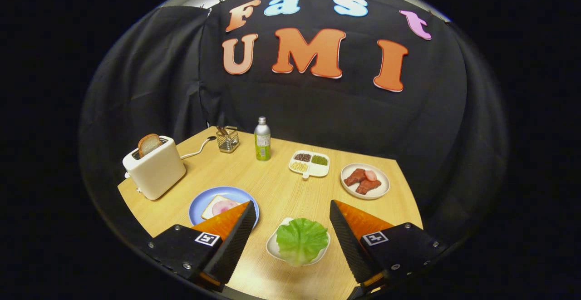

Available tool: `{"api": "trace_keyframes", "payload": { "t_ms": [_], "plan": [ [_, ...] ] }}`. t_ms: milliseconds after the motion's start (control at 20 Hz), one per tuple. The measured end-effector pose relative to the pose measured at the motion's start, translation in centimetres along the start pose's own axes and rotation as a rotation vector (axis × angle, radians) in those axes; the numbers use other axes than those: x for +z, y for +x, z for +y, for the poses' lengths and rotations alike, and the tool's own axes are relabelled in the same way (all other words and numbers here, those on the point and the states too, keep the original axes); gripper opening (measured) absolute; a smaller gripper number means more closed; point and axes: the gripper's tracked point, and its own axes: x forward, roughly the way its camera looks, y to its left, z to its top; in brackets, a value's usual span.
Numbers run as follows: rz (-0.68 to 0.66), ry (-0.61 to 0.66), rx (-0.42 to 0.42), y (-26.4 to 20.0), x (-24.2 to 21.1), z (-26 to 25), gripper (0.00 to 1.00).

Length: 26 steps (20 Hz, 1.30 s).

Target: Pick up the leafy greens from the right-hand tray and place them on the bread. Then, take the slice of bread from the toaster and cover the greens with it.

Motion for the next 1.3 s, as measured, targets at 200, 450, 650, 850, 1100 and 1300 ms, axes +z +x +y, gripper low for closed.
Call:
{"api": "trace_keyframes", "payload": {
  "t_ms": [200, 450, 650, 850, 1100, 1300],
  "plan": [
    [0.13, 0.012, 0.038, 2.1, -2.9, 0.2, 0.98],
    [0.301, 0.032, 0.071, 4.7, -7.1, 0.0, 0.97],
    [0.418, 0.047, 0.074, 6.3, -10.0, -0.7, 0.96],
    [0.49, 0.036, 0.075, 7.5, -12.1, -0.7, 0.95],
    [0.566, 0.022, 0.06, 9.3, -14.3, -0.9, 0.95],
    [0.618, 0.022, 0.038, 10.3, -16.2, -1.2, 0.94]
  ]
}}
